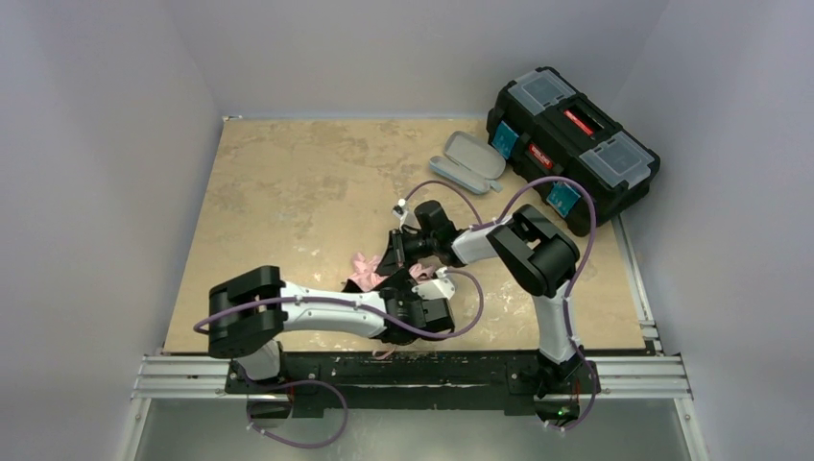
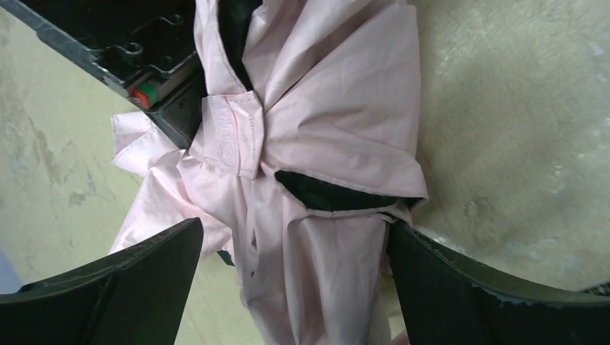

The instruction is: Put away the umbrella

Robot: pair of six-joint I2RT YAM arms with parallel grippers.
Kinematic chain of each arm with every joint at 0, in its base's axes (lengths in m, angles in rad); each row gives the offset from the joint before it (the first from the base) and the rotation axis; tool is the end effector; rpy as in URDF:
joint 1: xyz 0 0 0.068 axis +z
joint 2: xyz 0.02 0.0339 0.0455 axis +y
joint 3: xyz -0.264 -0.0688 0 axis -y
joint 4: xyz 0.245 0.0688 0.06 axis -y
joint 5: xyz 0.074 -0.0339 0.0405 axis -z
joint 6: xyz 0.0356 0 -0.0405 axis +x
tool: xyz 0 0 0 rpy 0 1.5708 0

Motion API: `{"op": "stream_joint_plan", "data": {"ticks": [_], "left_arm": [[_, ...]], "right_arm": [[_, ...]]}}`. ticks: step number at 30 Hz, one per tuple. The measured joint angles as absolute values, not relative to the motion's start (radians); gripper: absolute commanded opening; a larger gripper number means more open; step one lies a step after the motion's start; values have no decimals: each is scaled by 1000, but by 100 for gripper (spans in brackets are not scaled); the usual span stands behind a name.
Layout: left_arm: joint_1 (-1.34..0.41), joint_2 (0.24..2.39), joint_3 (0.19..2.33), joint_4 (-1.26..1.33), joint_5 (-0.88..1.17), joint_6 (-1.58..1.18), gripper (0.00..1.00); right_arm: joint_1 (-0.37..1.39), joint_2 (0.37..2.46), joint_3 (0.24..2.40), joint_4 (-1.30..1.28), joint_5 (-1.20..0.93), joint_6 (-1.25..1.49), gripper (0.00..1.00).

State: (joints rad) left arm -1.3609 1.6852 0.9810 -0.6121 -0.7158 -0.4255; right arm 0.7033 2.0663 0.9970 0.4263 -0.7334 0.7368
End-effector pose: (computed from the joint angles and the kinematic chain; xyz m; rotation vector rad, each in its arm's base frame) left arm 0.0856 -0.2896 0.1653 0.9844 2.2051 0.3251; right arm 0.2869 0.2745 0.0995 -0.4322 2.4718 1.5245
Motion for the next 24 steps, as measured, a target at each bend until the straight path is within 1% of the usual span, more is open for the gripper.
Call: {"op": "stream_joint_plan", "data": {"ticks": [10,16,24], "left_arm": [[-1297,1478,987,-644,-567,-429,100],[-1150,1307,918,-571,-393,-423,100],[-1013,1304,820,-501,-257,-426,100]], "right_arm": [[705,2066,997,420,-728,736,0],[705,2066,999,416,-728,736,0],[705,2066,1000,412,-727,737,0]]}}
